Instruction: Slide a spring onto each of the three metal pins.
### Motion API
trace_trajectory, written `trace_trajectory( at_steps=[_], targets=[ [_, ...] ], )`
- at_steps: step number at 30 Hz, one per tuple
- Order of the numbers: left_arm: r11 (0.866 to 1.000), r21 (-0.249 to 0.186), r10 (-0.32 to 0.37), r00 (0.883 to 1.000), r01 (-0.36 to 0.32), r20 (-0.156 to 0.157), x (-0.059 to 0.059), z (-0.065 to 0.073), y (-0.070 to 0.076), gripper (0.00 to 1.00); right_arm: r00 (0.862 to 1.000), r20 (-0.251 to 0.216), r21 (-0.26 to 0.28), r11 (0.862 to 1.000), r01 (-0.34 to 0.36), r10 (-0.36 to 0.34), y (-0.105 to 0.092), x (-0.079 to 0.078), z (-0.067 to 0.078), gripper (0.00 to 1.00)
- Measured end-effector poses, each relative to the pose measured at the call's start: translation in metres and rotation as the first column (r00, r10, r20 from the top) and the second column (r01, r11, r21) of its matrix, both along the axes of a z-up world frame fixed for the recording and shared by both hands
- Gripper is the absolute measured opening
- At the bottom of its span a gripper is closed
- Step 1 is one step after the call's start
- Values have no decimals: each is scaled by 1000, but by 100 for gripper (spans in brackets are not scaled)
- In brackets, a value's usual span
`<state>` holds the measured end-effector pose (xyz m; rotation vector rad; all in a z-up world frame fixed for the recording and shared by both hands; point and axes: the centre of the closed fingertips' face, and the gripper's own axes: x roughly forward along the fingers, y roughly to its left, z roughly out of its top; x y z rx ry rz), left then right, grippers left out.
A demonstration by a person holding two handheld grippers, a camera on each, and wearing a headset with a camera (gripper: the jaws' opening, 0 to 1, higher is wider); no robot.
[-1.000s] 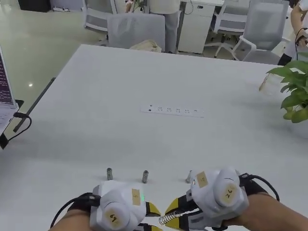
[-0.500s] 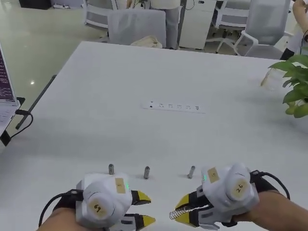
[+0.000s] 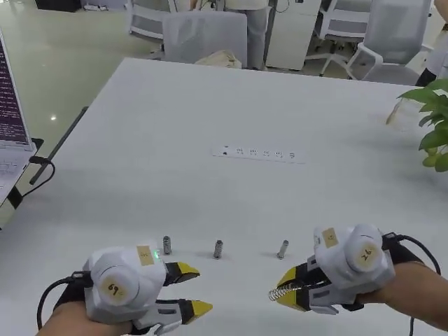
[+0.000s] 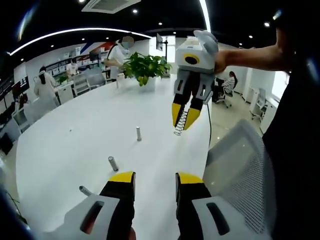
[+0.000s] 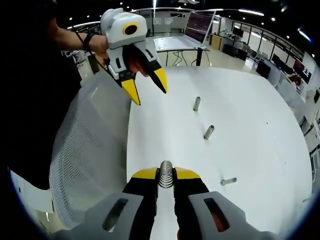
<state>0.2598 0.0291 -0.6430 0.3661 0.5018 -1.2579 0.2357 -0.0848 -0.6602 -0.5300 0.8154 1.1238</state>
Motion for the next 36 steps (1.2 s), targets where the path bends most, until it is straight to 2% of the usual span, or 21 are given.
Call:
trace_trajectory(
  at_steps=[11, 13, 18, 24, 31, 36],
  targets=[
    [994, -4, 107, 994, -107, 4, 16, 0, 33, 32, 1000, 20, -53, 998, 16, -15, -20, 27, -1, 9],
    [992, -3, 127, 992, -127, 4, 18, 0, 39, 36, 999, 21, -60, 998, 28, -26, -24, 33, -2, 9],
    [984, -4, 178, 984, -178, 6, 23, -1, 53, 41, 999, 15, -94, 994, 47, -46, -35, 46, -7, 9],
    [976, 7, 217, 976, -217, 5, 27, -4, 65, 46, 997, 15, -108, 991, 74, -73, -46, 60, -9, 9],
    [964, 6, 268, 964, -268, 4, 32, -3, 79, 51, 997, 1, -140, 987, 76, -77, -57, 74, -16, 9],
    [956, 4, 294, 956, -294, -6, 35, -4, 86, 54, 996, -13, -168, 982, 85, -89, -67, 83, -26, 9]
  ],
)
